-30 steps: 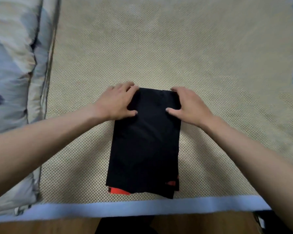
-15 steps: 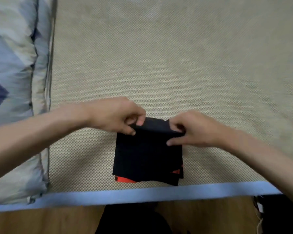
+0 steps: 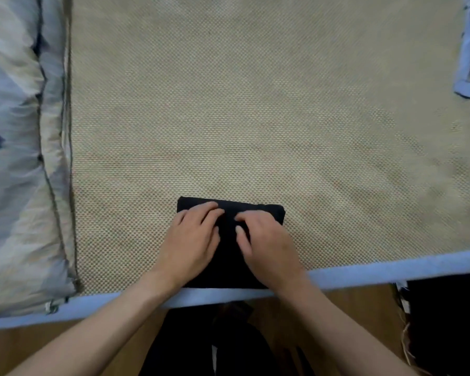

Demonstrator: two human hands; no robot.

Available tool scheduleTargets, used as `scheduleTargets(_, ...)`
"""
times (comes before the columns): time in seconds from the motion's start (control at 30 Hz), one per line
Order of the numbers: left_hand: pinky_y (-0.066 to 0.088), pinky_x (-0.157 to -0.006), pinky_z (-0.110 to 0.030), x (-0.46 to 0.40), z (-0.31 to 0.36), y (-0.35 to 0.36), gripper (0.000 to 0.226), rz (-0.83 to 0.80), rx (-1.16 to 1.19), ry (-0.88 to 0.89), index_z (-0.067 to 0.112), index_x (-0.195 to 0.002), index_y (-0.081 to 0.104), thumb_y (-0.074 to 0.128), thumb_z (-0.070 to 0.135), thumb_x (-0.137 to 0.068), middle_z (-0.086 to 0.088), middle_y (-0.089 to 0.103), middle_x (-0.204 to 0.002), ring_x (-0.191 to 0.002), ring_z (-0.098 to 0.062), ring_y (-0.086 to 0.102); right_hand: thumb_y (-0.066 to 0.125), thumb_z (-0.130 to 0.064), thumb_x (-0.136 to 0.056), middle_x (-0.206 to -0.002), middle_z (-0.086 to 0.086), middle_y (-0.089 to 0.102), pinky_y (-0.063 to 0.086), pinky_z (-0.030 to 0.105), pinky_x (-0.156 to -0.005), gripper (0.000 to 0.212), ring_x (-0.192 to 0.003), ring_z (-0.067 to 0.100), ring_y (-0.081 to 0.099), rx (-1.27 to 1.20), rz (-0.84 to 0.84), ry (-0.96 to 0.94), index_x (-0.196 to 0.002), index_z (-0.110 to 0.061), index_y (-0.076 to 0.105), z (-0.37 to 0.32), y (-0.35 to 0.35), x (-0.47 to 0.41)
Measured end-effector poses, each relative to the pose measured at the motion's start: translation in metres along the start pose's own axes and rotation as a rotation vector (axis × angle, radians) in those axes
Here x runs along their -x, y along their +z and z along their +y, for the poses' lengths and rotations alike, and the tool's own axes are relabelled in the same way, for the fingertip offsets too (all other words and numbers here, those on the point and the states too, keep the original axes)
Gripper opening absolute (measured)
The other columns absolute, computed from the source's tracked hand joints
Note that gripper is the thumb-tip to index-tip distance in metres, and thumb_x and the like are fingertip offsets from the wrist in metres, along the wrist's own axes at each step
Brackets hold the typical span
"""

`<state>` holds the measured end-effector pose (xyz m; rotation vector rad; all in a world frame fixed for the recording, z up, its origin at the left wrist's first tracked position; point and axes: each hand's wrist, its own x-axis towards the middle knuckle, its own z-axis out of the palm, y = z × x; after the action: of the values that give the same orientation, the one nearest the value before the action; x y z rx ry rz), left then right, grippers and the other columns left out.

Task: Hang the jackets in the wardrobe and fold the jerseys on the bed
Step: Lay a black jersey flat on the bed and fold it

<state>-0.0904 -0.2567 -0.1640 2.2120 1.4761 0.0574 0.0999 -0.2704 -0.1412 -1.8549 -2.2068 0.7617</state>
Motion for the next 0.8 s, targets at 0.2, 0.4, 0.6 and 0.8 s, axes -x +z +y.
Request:
scheduleTargets(0.2,0.009,-0.128,-0.047,-0.013,-0.012,0.057,0.065,-0.096,-0.119,-0.060,0.020,-0.164,0.007,0.023,0.047,-0.107,0.004,-0.001,-0.172,-0.158,-0.015,0.001,0.032,-0.046,-0.109,-0.170,-0.002,0.021,0.019,0.050,-0.125,0.060,-0.158,0.014,0.013,0.118,-0.035,0.049,-0.162,-0.020,0.025,0.020,0.068,-0.005)
scheduleTargets(0.4,0.019,-0.123,-0.057,-0.016,-0.048,0.031,0.066,-0.142,-0.093,-0.095,0.022,-0.142,0.048,0.057,0.065,-0.092,0.001,0.044,-0.153,-0.145,-0.024,0.038,0.045,-0.077,-0.090,-0.153,0.000,0.046,0.025,0.050,-0.123,0.077,-0.145,0.023,0.038,0.208,-0.080,0.233,-0.138,-0.017,0.054,0.075,0.037,0.001)
scheduleTargets(0.6,0.044,-0.065,-0.030,-0.039,0.000,-0.063,0.037,-0.408,0.539,-0.164,0.032,-0.081,0.058,0.088,0.048,-0.066,0.011,0.062,-0.069,-0.068,-0.006,0.057,0.088,-0.045,-0.073,-0.097,-0.009,0.078,0.054,0.029,-0.083,0.039,-0.093,0.008,0.072,-0.642,-0.187,0.517,-0.102,-0.024,0.073,0.057,-0.043,0.037)
scheduleTargets(0.8,0.054,-0.069,-0.037,-0.040,0.134,-0.211,0.036,-0.381,0.886,-0.036,0.013,-0.097,0.071,0.093,0.024,-0.071,-0.018,0.074,-0.091,-0.079,-0.023,0.071,0.083,-0.021,-0.084,-0.113,-0.001,0.078,0.056,0.024,-0.087,0.039,-0.107,0.014,0.073,-1.041,0.275,0.574,-0.120,-0.014,0.070,0.006,-0.214,0.146)
